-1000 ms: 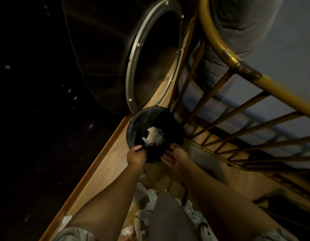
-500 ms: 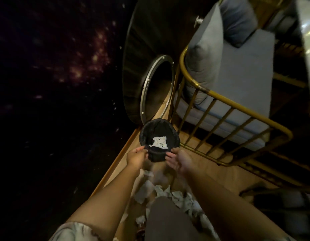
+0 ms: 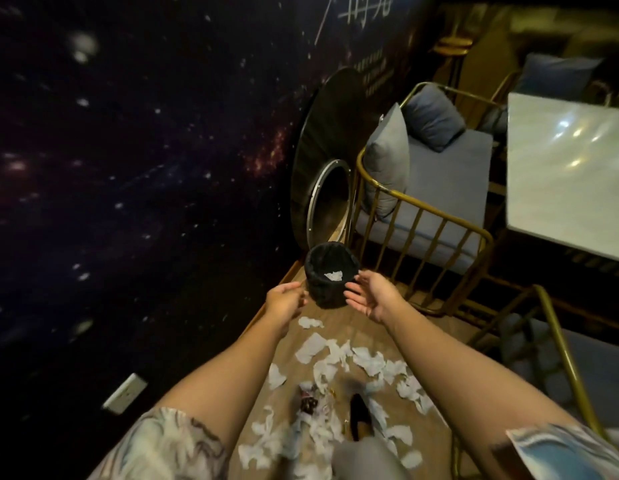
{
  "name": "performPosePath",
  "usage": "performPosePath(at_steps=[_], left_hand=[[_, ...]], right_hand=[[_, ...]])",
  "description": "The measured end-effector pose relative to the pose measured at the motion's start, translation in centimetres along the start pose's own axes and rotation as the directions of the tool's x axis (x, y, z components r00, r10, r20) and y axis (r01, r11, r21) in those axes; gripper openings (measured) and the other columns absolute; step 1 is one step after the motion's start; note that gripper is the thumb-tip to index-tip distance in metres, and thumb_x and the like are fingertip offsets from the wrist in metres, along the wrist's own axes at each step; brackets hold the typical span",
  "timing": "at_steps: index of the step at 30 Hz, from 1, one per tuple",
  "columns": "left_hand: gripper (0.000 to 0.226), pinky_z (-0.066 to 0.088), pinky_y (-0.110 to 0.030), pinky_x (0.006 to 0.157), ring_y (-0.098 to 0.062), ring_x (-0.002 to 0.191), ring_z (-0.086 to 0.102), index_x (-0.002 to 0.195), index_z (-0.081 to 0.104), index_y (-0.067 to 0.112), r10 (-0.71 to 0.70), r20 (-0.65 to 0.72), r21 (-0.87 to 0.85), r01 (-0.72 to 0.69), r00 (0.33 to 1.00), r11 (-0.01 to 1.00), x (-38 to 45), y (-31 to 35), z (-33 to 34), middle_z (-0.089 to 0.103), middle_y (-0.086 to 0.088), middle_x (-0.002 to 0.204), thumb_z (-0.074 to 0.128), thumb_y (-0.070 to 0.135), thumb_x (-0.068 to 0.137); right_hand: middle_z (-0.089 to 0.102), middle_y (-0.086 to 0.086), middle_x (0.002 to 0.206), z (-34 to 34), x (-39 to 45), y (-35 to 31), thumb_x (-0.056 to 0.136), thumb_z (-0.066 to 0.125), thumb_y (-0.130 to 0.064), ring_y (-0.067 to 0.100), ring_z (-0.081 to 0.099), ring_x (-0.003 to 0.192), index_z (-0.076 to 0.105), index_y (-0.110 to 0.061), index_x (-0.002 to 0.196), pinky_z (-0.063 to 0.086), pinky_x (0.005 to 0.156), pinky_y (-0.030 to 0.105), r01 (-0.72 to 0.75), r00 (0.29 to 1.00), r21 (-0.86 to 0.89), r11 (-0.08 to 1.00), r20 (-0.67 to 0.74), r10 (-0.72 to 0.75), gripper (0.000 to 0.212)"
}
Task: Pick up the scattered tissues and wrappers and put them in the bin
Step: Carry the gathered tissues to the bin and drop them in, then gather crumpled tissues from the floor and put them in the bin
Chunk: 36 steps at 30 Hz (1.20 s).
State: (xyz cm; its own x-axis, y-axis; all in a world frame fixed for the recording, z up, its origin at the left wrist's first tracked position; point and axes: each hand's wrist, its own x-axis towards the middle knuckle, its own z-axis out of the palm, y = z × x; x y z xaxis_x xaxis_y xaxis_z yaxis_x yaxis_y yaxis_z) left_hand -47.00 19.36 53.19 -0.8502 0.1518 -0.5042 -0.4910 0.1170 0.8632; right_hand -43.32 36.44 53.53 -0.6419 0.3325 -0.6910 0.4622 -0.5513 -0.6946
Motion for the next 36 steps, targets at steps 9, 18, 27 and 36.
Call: performPosePath(at_steps=[9, 18, 27, 36], left_hand=[[0.029, 0.05, -0.026, 0.07, -0.017, 0.084, 0.063, 0.124, 0.058, 0.012, -0.014, -0.086, 0.067, 0.02, 0.996, 0.998, -9.5, -4.5, -1.6, 0.066, -0.009, 0.108, 0.053, 0.011, 0.095], [0.023, 0.048, -0.027, 0.07, -0.014, 0.076, 0.062, 0.117, 0.058, 0.015, -0.105, -0.252, -0.014, 0.105, 0.962, 0.994, -14.7, -12.3, 1.9, 0.066, -0.002, 0.093, 0.05, 0.013, 0.096], [0.023, 0.047, -0.035, 0.067, -0.027, 0.079, 0.06, 0.115, 0.058, 0.016, -0.259, -0.445, -0.17, 0.203, 0.857, 0.964, -19.4, -26.0, 10.8, 0.063, -0.008, 0.088, 0.055, 0.01, 0.093], [0.029, 0.048, -0.029, 0.065, -0.03, 0.085, 0.064, 0.116, 0.061, 0.015, -0.344, -0.458, -0.175, 0.297, 0.82, 0.939, -19.1, -42.2, 12.6, 0.062, -0.011, 0.098, 0.056, 0.008, 0.088]], right_hand=[[0.065, 0.01, 0.119, -3.0, -8.2, 4.0, 0.096, 0.051, -0.034, 0.022, 0.064, 0.096, 0.058, -0.015, 0.115, 0.052, 0.064, 0.031, -0.044, 0.998, -0.165, 0.985, 0.038, 0.051, 0.027], [0.066, 0.006, 0.105, -8.9, -8.8, 7.4, 0.097, 0.05, -0.036, 0.02, 0.064, 0.094, 0.057, -0.012, 0.122, 0.053, 0.077, 0.033, -0.049, 0.976, -0.397, 0.916, 0.176, 0.128, 0.035], [0.068, 0.003, 0.099, -20.1, -6.9, 13.9, 0.096, 0.051, -0.034, 0.018, 0.062, 0.08, 0.062, -0.015, 0.109, 0.049, 0.071, 0.032, 0.021, 0.96, -0.754, 0.656, 0.198, 0.197, 0.026], [0.061, 0.01, 0.121, -24.9, -0.9, 26.2, 0.099, 0.047, -0.024, 0.02, 0.06, 0.09, 0.054, -0.003, 0.126, 0.039, 0.055, 0.021, 0.099, 0.928, -0.911, 0.401, 0.229, 0.293, 0.034]])
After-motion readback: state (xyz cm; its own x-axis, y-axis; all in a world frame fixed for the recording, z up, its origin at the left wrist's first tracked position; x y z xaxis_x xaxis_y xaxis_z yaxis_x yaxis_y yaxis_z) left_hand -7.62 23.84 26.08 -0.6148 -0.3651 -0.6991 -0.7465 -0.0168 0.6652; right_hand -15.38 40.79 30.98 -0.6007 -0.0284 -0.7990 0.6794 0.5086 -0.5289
